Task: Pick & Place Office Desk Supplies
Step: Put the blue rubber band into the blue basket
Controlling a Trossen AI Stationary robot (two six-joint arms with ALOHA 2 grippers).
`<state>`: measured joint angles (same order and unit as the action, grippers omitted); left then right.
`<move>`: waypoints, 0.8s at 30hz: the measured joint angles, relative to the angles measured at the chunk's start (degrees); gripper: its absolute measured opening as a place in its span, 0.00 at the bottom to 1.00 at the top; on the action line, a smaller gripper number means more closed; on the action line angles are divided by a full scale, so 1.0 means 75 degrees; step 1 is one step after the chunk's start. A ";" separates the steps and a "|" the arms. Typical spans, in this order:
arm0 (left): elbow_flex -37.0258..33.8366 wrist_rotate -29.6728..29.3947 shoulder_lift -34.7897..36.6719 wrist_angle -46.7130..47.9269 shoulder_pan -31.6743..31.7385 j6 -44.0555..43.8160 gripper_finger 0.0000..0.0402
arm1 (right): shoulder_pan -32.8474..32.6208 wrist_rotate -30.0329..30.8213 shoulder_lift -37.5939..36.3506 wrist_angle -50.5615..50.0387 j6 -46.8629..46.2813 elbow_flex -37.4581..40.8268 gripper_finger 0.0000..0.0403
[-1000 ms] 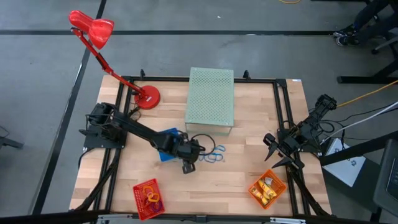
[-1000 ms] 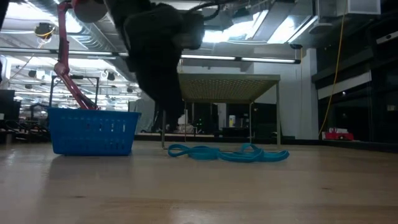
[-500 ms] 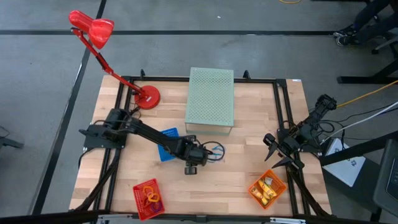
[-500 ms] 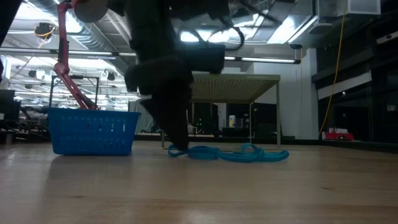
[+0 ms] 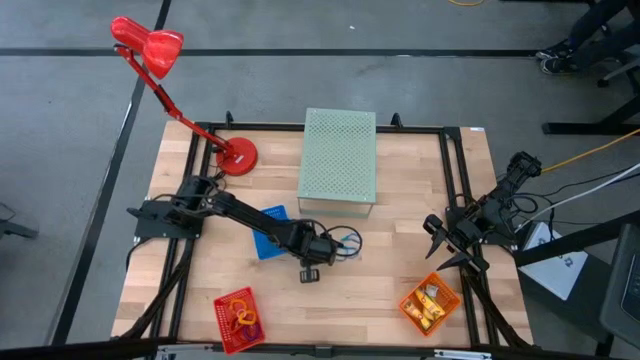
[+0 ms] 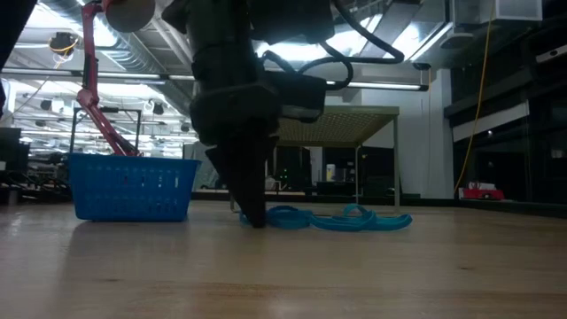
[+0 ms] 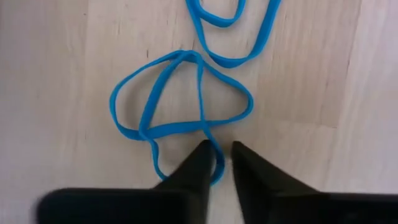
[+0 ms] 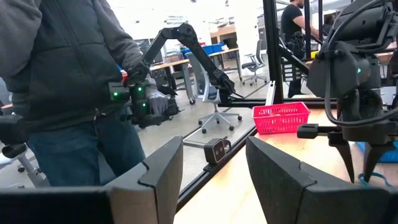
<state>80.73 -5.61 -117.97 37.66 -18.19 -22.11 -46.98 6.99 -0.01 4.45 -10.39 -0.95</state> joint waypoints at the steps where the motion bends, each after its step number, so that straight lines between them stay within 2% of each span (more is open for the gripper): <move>1: 0.0000 0.0060 0.0003 -0.0004 0.0036 -0.0025 0.10 | 0.0000 0.0001 0.0000 0.0000 0.0000 0.0000 0.44; 2: -0.0003 0.0107 0.0003 0.0007 0.0054 -0.0070 0.05 | 0.0003 0.0001 0.0000 0.0003 0.0000 0.0000 0.44; 4: -0.0006 0.0182 0.0003 0.0019 0.0104 -0.0169 0.02 | 0.0002 0.0000 0.0000 0.0000 0.0000 0.0000 0.44; 13: -0.0094 0.0641 0.0490 -0.0180 0.0244 -0.0872 0.01 | 0.0000 -0.0001 0.0000 0.0000 -0.0003 0.0000 0.44; 24: -0.0035 -0.0085 0.3080 -0.0730 -0.0150 -0.1552 0.01 | 0.0000 0.0001 0.0000 -0.0029 0.0000 0.0000 0.44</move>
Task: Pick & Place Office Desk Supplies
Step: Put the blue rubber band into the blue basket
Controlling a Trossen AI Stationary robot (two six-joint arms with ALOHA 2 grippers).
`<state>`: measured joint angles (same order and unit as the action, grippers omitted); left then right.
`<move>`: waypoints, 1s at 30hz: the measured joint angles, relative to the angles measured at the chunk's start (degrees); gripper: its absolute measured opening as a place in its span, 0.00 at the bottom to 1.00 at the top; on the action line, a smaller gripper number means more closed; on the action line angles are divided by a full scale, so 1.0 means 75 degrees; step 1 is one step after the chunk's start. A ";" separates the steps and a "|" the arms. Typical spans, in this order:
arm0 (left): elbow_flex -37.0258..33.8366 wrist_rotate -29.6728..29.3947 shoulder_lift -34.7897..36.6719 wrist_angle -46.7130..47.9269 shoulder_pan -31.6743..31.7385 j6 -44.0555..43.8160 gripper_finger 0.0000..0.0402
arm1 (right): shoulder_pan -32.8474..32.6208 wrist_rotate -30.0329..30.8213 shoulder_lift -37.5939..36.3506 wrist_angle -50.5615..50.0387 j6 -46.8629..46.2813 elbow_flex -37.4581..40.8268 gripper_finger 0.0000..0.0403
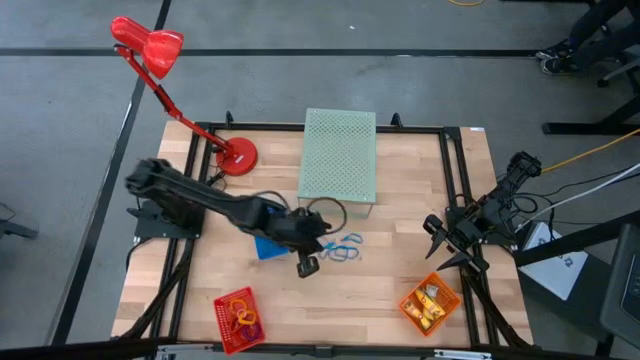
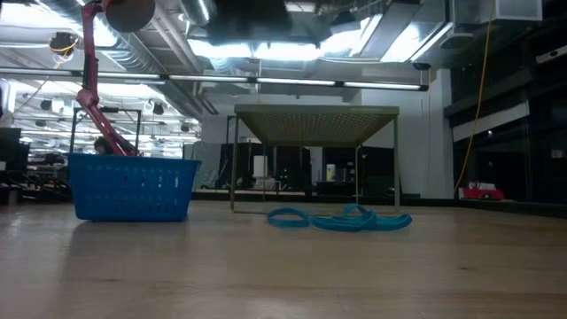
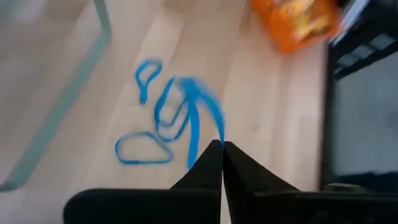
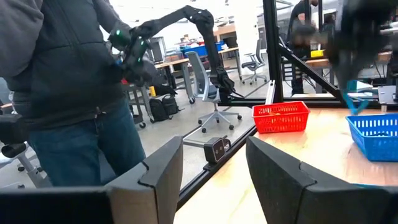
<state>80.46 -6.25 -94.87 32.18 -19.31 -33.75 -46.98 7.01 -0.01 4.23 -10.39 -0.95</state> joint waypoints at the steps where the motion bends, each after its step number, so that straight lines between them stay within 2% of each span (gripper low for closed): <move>1: 0.0003 -0.0077 0.0224 0.0032 -0.0065 -0.0072 0.01 | 0.0000 -0.0001 0.0000 0.0001 0.0000 0.0000 0.44; 6: 0.0000 -0.0876 0.1040 0.1000 -0.0432 -0.0550 0.01 | 0.0001 -0.0002 0.0000 0.0000 0.0000 0.0000 0.44; 10: -0.0032 -0.1398 0.1408 0.2853 -0.0663 -0.1140 0.01 | 0.0000 -0.0003 0.0000 0.0000 0.0000 0.0000 0.44; 13: -0.0692 -0.1344 0.1694 0.3469 -0.0719 -0.1640 0.01 | 0.0000 -0.0002 0.0000 0.0000 0.0000 0.0000 0.44; 18: -0.2690 -0.0524 0.2653 0.1503 -0.0719 -0.2036 0.01 | 0.0000 0.0000 0.0000 -0.0003 0.0000 0.0000 0.44; 21: -0.3697 -0.0429 0.3095 0.0630 -0.0709 -0.2179 0.01 | 0.0000 0.0000 0.0000 -0.0002 0.0000 0.0000 0.44; 30: -0.5223 -0.0210 0.3311 -0.0468 -0.0164 -0.2152 0.01 | 0.0003 0.0000 0.0000 -0.0003 0.0000 0.0000 0.44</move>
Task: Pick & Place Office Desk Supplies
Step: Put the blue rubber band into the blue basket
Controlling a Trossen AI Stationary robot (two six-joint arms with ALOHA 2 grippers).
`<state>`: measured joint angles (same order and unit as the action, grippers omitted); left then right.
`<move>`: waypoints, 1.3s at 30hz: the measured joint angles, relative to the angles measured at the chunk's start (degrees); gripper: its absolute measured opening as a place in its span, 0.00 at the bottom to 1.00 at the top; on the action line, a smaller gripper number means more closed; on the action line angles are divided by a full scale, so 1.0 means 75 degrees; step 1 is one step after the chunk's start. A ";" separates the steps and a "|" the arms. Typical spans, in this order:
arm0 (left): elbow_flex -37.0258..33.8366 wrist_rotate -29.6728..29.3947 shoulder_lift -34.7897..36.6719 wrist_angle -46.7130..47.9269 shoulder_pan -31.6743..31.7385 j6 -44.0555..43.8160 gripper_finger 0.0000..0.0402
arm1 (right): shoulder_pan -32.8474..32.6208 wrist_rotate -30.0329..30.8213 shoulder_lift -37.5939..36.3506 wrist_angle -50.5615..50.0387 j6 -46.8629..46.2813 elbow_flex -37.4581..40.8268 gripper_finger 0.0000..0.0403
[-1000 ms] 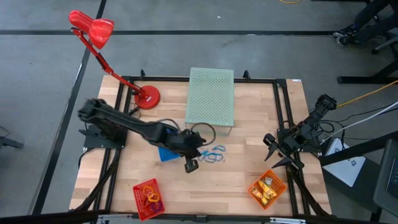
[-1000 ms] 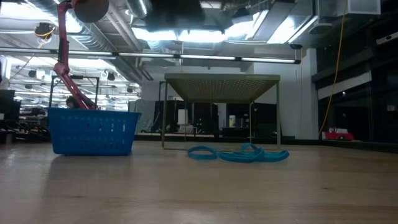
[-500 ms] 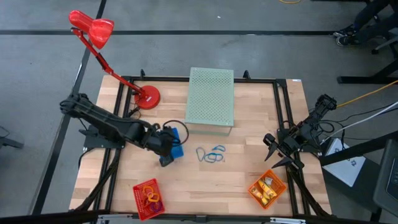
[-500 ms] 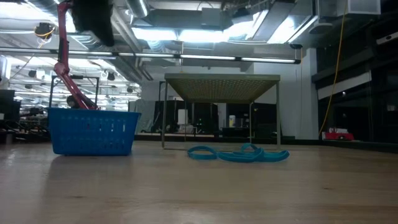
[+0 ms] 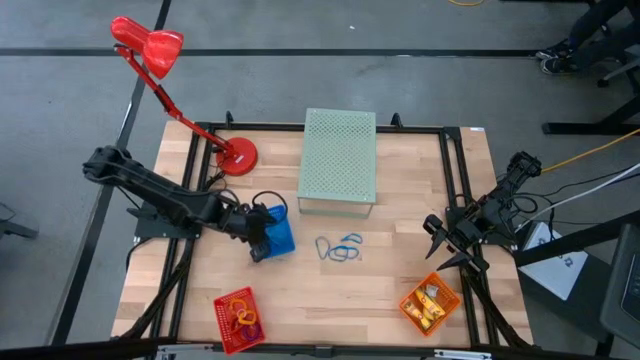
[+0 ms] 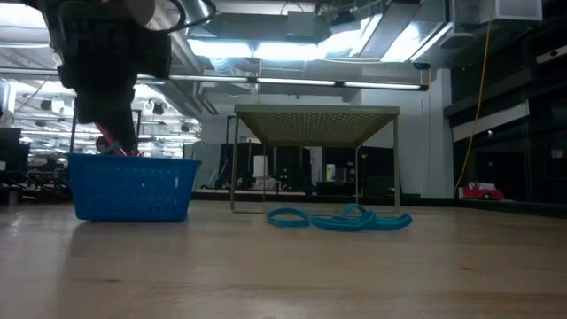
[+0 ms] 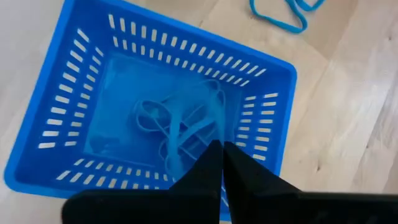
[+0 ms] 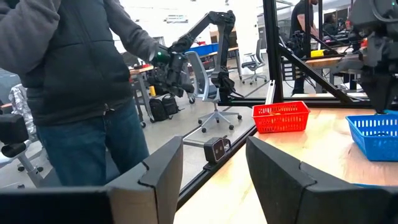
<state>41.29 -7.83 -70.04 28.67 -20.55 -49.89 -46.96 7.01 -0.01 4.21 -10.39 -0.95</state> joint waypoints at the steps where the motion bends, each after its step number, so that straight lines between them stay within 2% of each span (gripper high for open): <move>1: -0.0054 0.0061 0.0000 -0.0085 0.0049 0.0000 0.02 | -0.0002 -0.0002 0.0000 0.0001 -0.0001 0.0000 0.44; 5: -0.0086 0.0283 0.0003 -0.0206 0.0216 0.0105 0.09 | -0.0001 -0.0002 0.0000 0.0001 0.0000 0.0000 0.44; 10: -0.0086 0.0534 0.0003 -0.0259 0.0325 0.0136 0.23 | -0.0003 0.0000 0.0000 0.0003 0.0000 0.0000 0.44; 16: -0.0072 0.0468 0.0003 -0.0247 0.0305 0.0133 0.40 | 0.0000 -0.0003 0.0000 0.0000 -0.0002 0.0000 0.44; 19: 0.0330 0.0476 0.0001 -0.0261 0.0305 0.0191 0.44 | -0.0003 0.0000 0.0000 0.0003 0.0000 0.0000 0.44; 24: 0.1624 0.0266 -0.0223 -0.1042 0.0331 0.1354 0.45 | -0.0003 -0.0001 0.0000 0.0001 0.0000 0.0000 0.44; 28: 0.2851 0.0412 -0.1122 -0.0662 0.0498 0.2446 0.44 | -0.0001 0.0000 0.0000 0.0003 0.0000 0.0000 0.44; 33: 0.4408 0.0861 -0.2811 0.0350 0.0558 0.4203 0.44 | -0.0002 0.0000 0.0000 0.0001 0.0000 0.0000 0.44; 39: 0.5968 0.0850 -0.4602 0.1061 0.0659 0.5780 0.44 | 0.0000 0.0000 0.0000 0.0003 0.0000 0.0000 0.44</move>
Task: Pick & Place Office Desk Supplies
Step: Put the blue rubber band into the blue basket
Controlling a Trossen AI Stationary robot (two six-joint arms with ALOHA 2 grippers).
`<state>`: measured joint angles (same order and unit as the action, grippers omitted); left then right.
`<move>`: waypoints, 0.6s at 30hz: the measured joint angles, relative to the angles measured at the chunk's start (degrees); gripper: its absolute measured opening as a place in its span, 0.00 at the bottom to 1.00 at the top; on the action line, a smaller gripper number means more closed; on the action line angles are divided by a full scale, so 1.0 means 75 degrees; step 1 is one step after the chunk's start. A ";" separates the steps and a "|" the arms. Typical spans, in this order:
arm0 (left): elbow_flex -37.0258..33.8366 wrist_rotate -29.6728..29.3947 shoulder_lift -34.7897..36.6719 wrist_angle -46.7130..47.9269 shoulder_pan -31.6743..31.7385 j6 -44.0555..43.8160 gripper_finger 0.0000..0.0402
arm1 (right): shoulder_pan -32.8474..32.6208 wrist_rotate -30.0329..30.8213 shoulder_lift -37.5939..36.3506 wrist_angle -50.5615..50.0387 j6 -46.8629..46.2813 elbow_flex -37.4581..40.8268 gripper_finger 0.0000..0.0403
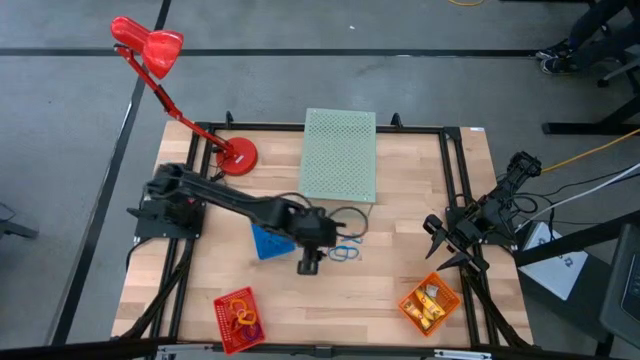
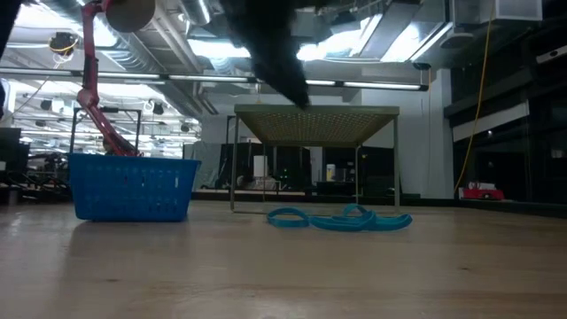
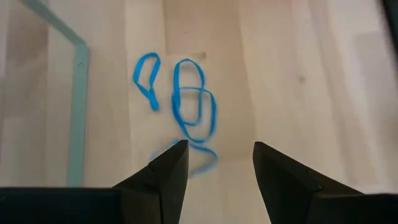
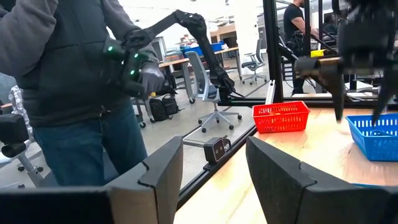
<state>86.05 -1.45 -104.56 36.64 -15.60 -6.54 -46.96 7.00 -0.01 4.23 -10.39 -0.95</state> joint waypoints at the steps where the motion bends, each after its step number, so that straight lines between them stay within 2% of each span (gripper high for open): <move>1: 0.0178 -0.0003 -0.0259 0.0027 0.0023 0.0168 0.44 | -0.0003 -0.0001 0.0000 -0.0001 0.0000 0.0000 0.44; 5: 0.0766 0.0111 -0.1124 0.0395 0.0078 0.0734 0.44 | 0.0000 0.0000 0.0000 -0.0003 0.0000 0.0000 0.44; 9: 0.1029 0.0564 -0.1705 0.0641 0.0071 0.1084 0.44 | -0.0003 -0.0003 0.0000 -0.0002 0.0000 0.0000 0.44; 18: 0.1062 0.0758 -0.1967 0.0790 -0.0116 0.1761 0.44 | -0.0003 0.0000 0.0000 -0.0003 0.0000 0.0000 0.44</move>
<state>94.02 4.23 -119.31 42.56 -16.47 6.67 -46.98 7.00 -0.01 4.21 -10.39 -0.95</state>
